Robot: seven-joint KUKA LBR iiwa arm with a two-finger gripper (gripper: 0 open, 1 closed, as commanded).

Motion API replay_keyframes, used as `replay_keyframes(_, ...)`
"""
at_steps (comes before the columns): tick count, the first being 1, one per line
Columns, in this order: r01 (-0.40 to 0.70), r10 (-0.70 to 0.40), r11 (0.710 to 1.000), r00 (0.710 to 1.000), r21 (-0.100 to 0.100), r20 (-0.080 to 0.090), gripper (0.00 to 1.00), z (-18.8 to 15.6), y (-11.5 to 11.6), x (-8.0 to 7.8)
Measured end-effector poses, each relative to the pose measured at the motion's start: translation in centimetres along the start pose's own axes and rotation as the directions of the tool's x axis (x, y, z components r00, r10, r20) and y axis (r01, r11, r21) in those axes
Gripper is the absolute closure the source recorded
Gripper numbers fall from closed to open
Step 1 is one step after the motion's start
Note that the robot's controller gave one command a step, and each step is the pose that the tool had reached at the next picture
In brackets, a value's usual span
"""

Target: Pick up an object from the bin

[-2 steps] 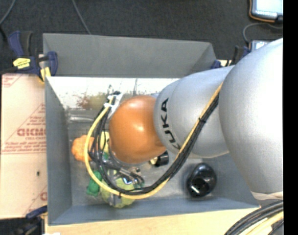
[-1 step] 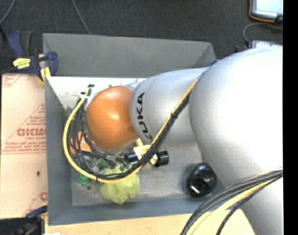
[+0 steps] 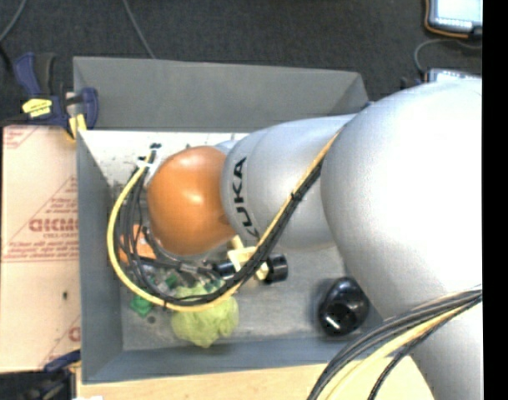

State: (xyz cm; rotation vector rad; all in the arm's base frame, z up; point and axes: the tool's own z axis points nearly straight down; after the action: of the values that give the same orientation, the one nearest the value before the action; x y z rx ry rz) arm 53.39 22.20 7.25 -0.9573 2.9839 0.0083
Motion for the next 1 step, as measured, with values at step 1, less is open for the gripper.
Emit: replay_keyframes(1, 0.023, -0.023, 1.0, 1.0, -0.002, -0.009, 1.0, -4.13, -0.61, 0.04)
